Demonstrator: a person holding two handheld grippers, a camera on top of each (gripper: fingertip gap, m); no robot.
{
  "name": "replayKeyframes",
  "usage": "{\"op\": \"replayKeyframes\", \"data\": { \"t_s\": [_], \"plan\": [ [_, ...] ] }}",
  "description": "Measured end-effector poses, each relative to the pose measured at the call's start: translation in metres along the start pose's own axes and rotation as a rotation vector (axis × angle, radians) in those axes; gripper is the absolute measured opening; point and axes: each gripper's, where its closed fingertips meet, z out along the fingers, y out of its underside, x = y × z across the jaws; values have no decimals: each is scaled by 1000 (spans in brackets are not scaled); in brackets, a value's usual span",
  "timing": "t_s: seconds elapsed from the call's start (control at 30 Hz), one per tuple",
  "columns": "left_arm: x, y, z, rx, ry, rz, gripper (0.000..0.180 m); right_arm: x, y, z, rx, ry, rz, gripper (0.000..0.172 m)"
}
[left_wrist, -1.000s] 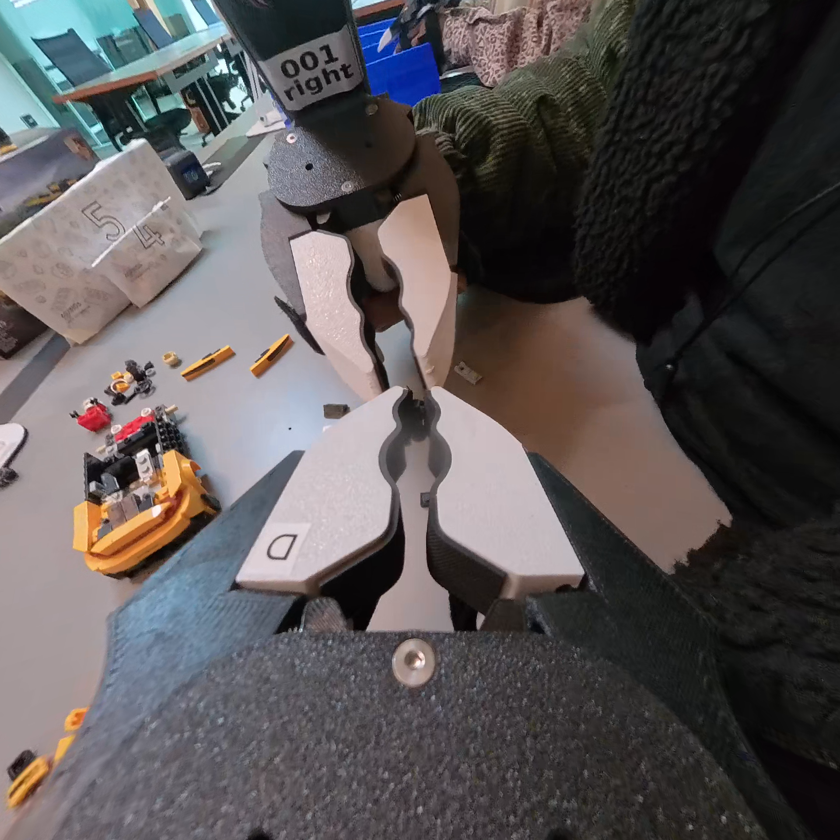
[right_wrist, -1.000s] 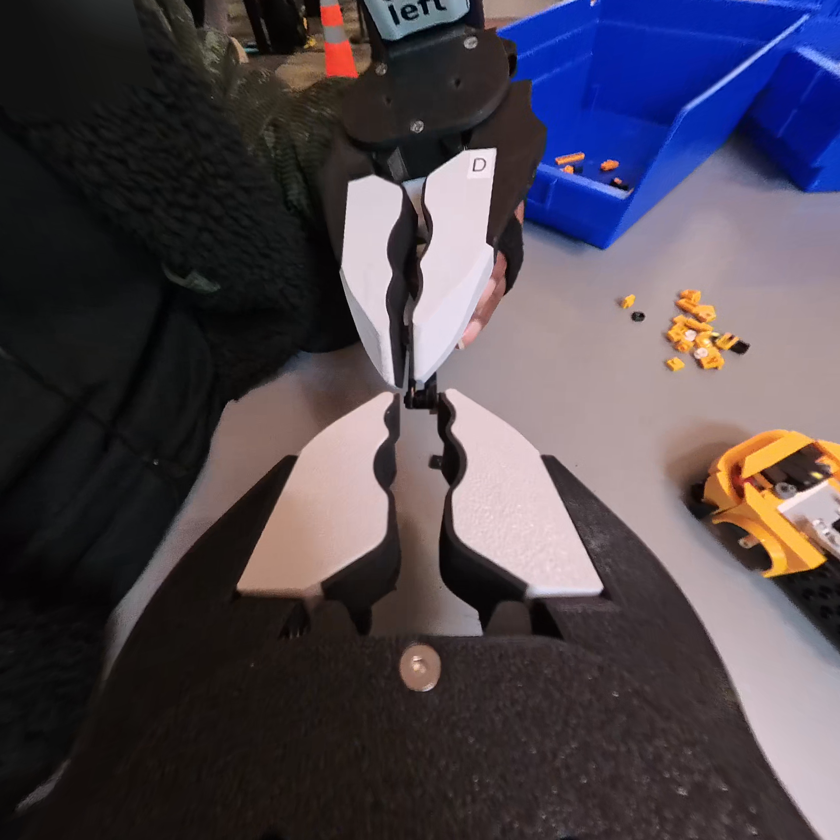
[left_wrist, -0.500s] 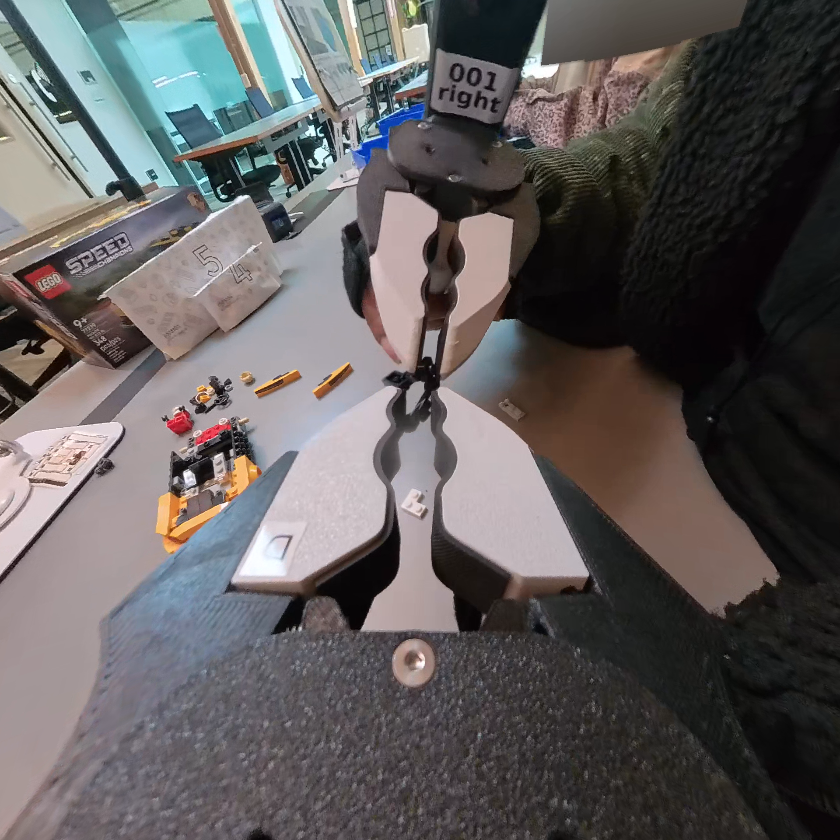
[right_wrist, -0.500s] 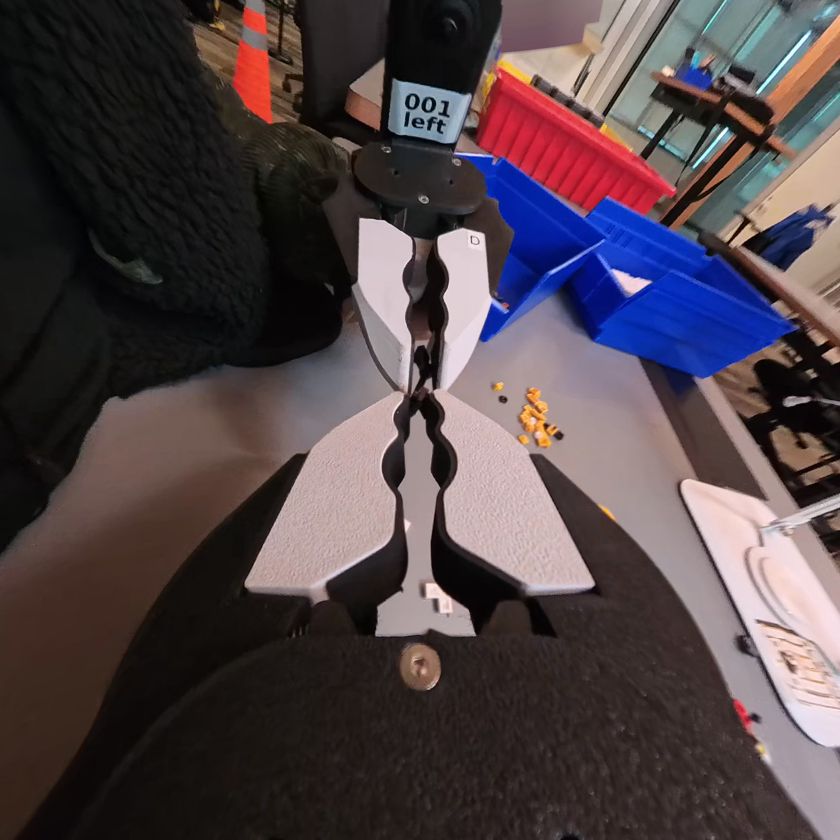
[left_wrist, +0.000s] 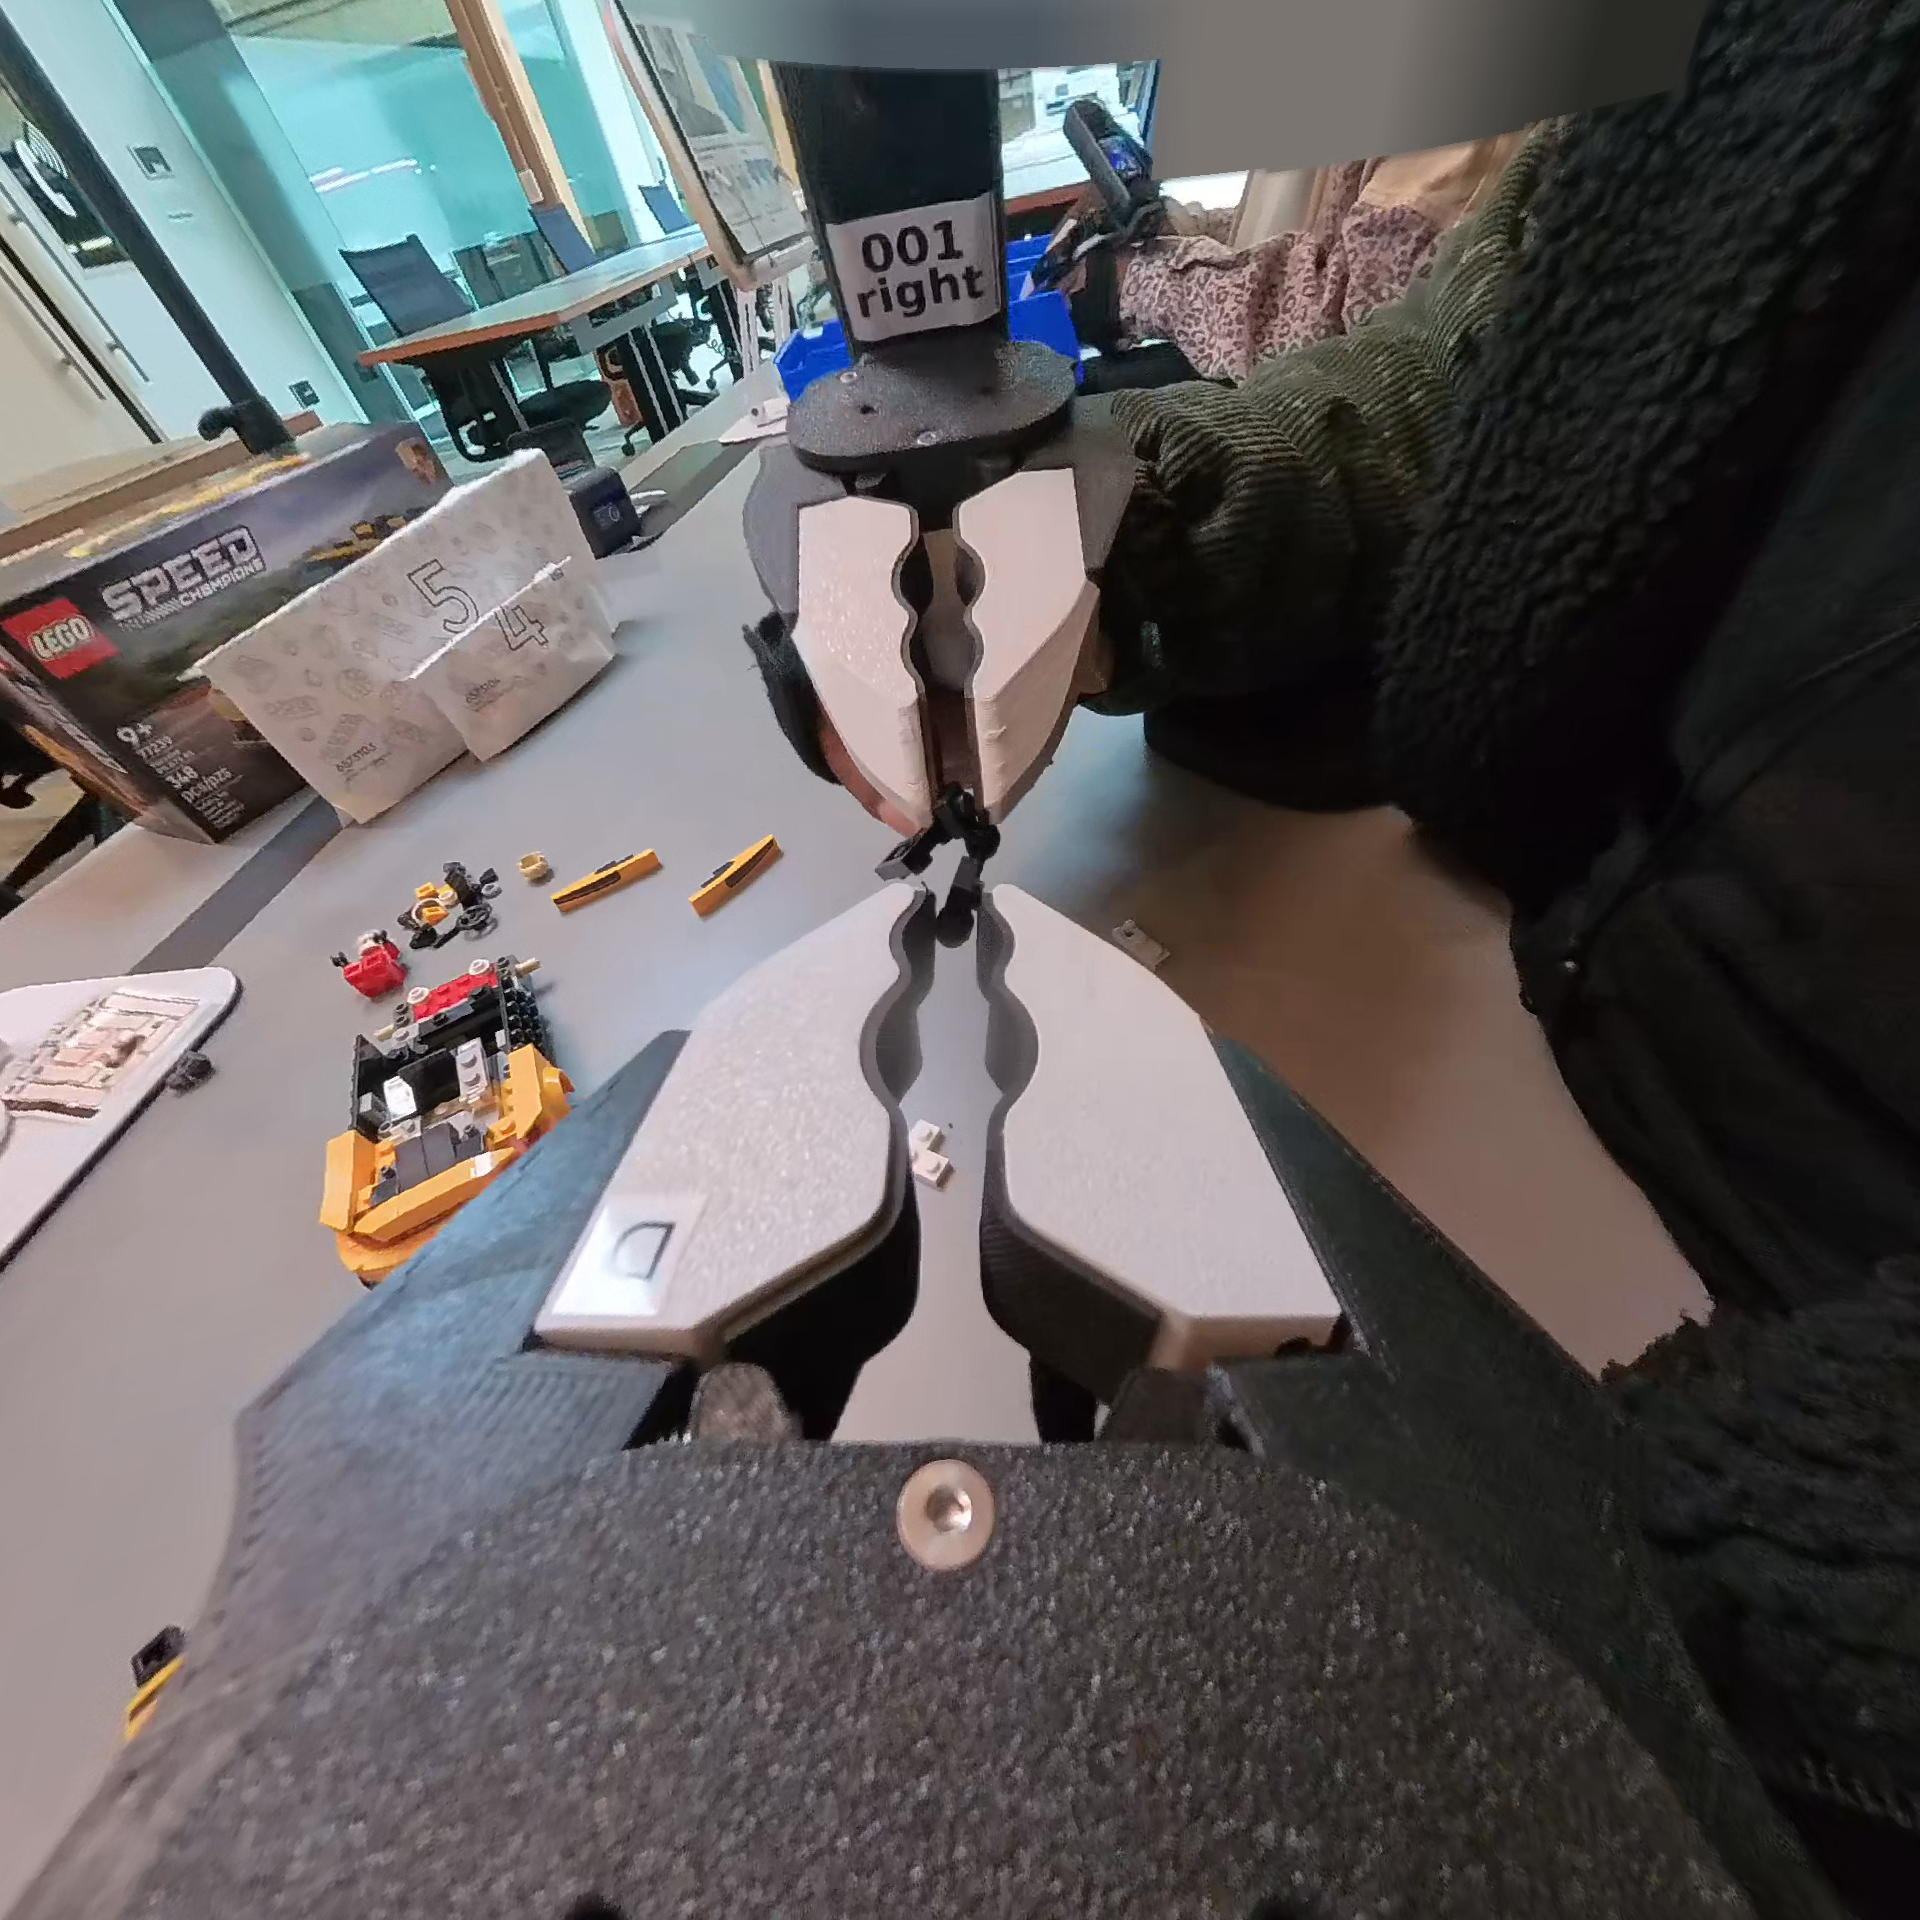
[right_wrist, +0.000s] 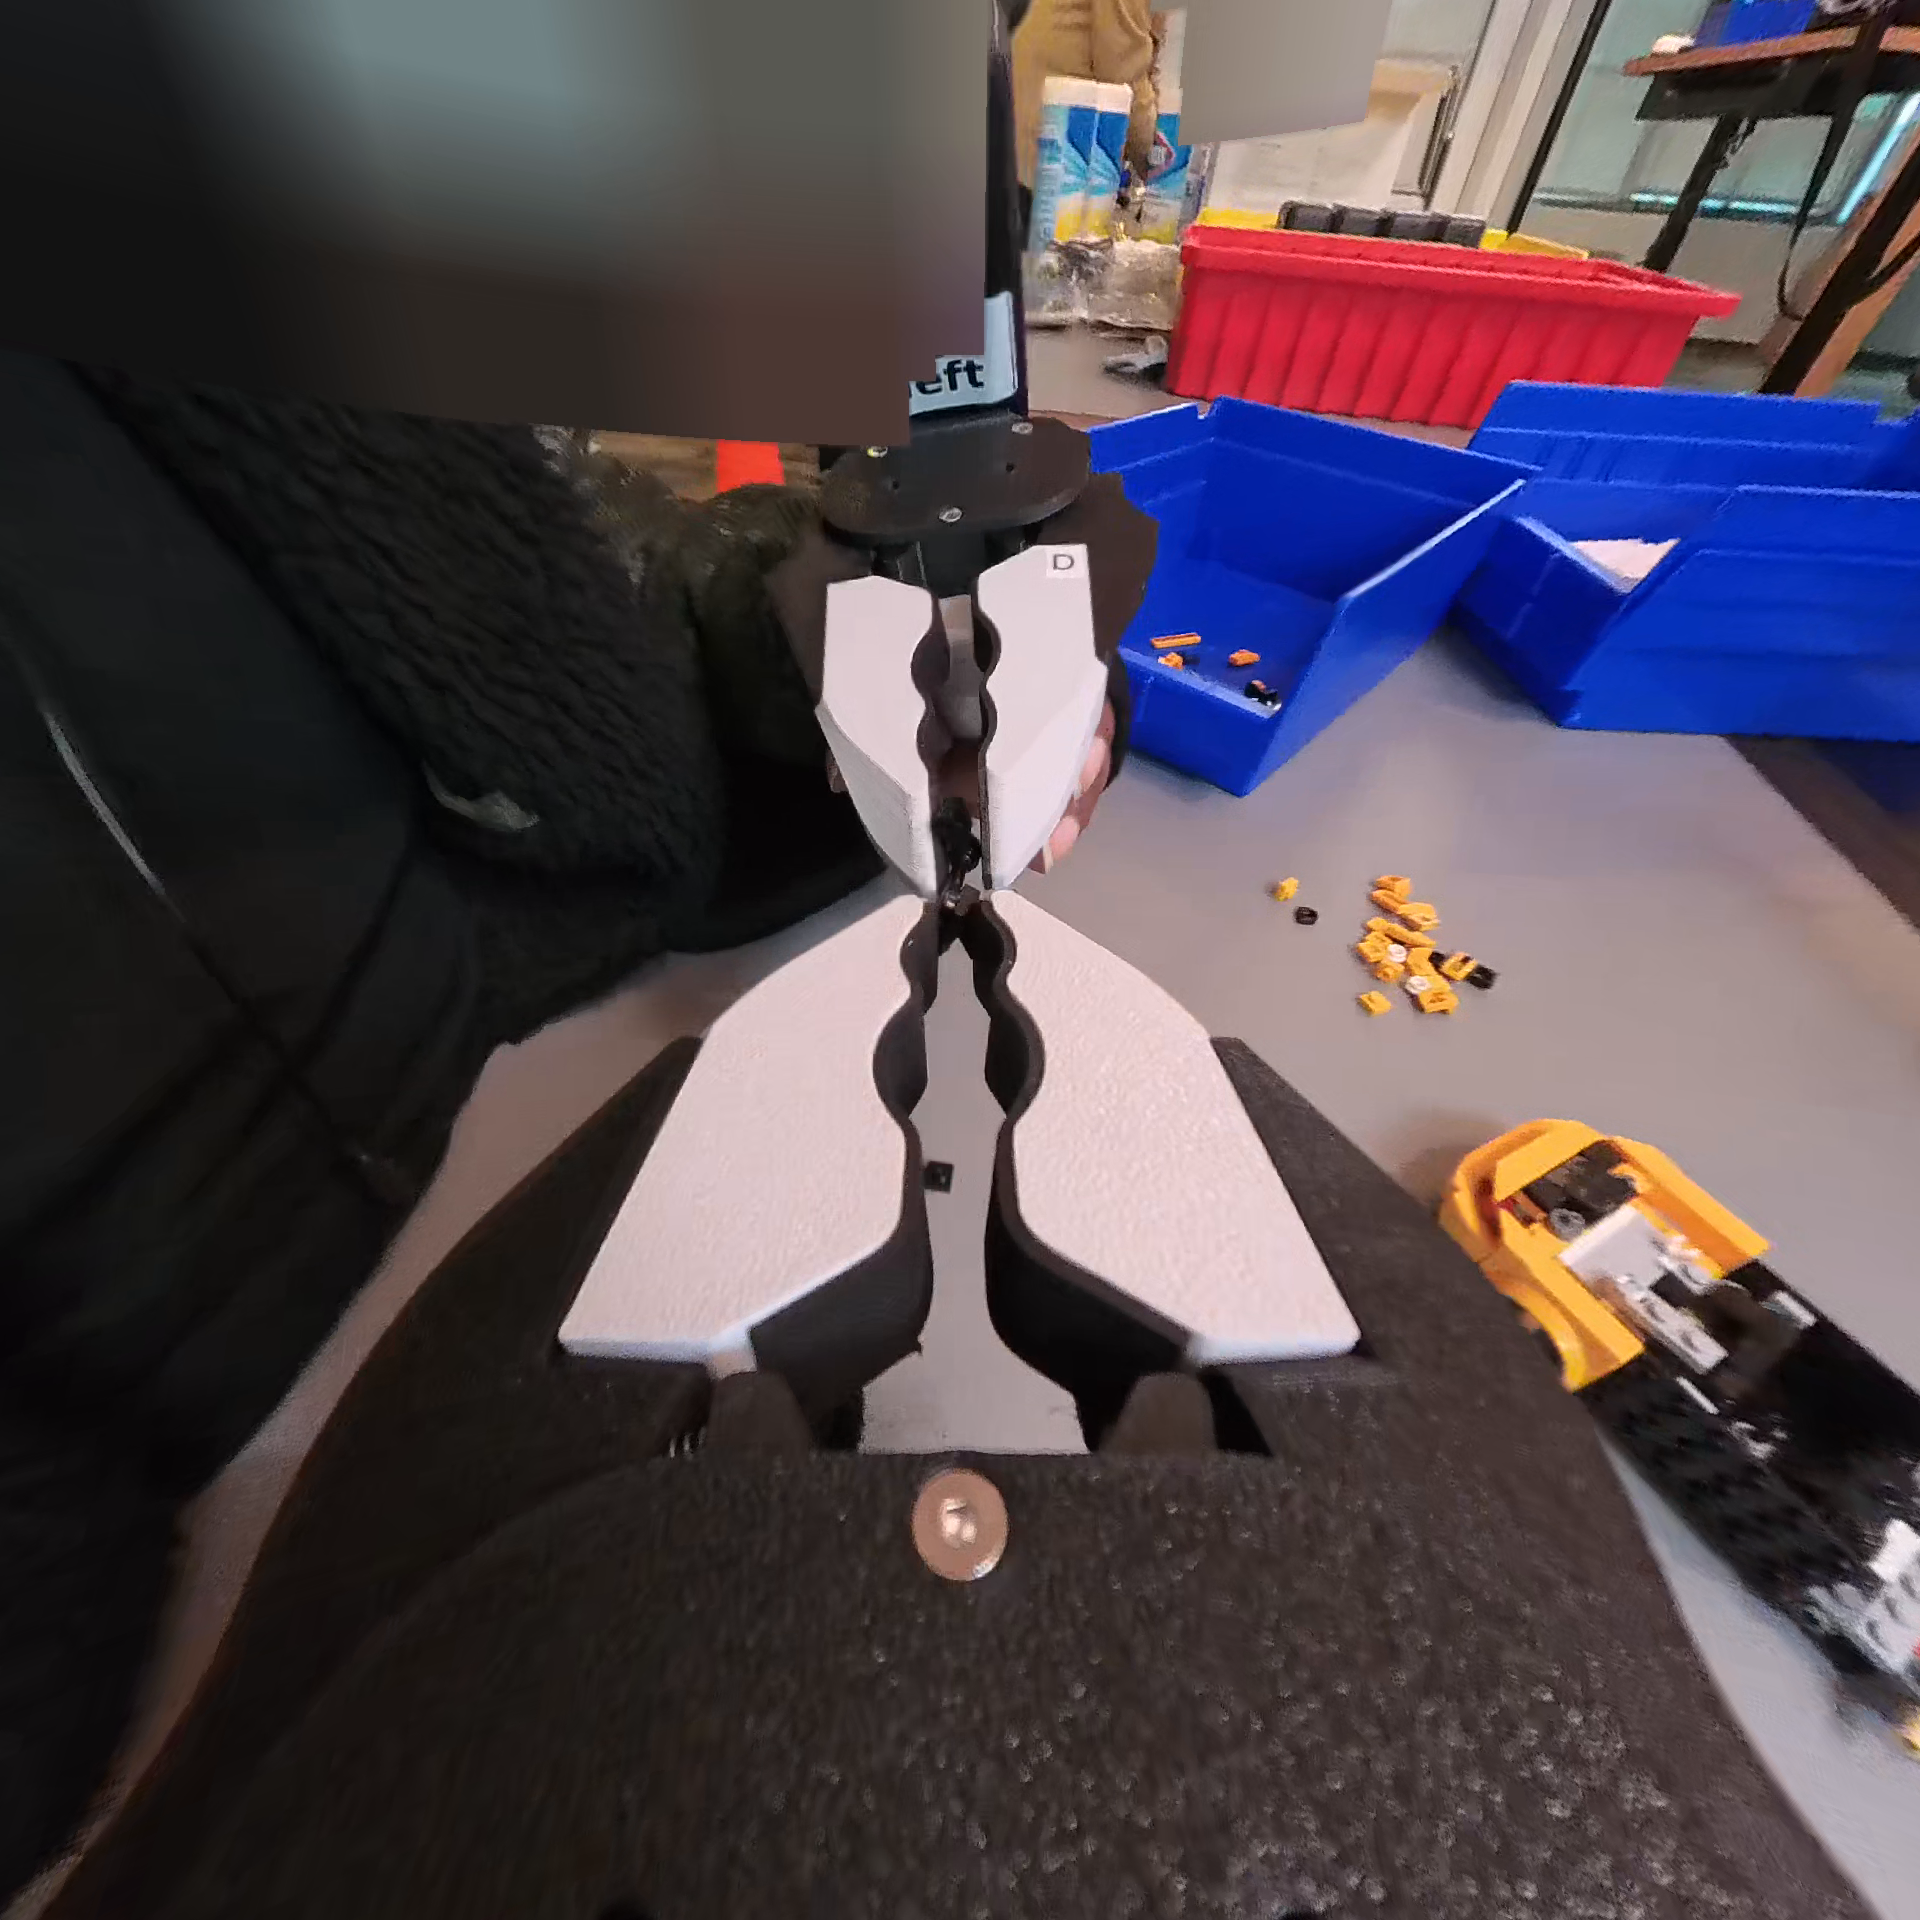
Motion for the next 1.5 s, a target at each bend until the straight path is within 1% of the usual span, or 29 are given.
{"op": "replayKeyframes", "data": {
  "t_s": [0.07, 0.13, 0.2, 0.3, 0.37, 0.43, 0.5, 0.7, 0.83, 0.97, 1.1, 1.27, 1.37, 1.43, 1.5],
  "plan": [
    [-1, 1, 0, -20, 4, -38, 7, 1, 1, 0, 4, -10, 23, 6],
    [-2, 2, 0, -42, 21, -136, 7, 2, 2, 0, 8, -3, 15, 6],
    [-5, 3, 1, -56, 57, -330, 7, 5, 3, -1, -5, 32, -37, 6],
    [-5, 6, 3, -22, 173, -691, 6, 7, 5, 0, -53, 97, -171, 6],
    [-5, 7, 3, 5, 233, -816, 6, 7, 5, 0, -79, 121, -229, 6],
    [-4, 9, 4, 9, 257, -867, 6, 7, 7, 0, -96, 131, -252, 6],
    [-5, 10, 5, 14, 271, -893, 6, 9, 8, 0, -91, 124, -222, 6],
    [-6, 12, 4, 9, 266, -879, 6, 9, 12, 0, -74, 74, -99, 6],
    [-13, 15, -3, 23, 257, -892, 6, 10, 14, -5, -79, 50, -55, 10],
    [-21, 22, -9, 18, 219, -897, 6, 5, 20, -4, -106, 6, -24, 13],
    [-22, 26, -7, 9, 214, -927, 6, 14, 31, -1, -160, 55, -12, 14],
    [-20, 26, -2, 22, 236, -973, 6, 18, 28, 8, -128, 68, 102, 23],
    [-18, 28, 0, 4, 224, -945, 6, 20, 25, 10, -87, 70, 157, 19],
    [-18, 23, 0, 24, 223, -923, 6, 22, 28, 11, -103, 82, 175, 17],
    [-18, 23, 0, 9, 200, -879, 6, 23, 28, 12, -96, 92, 174, 10]
  ]
}}
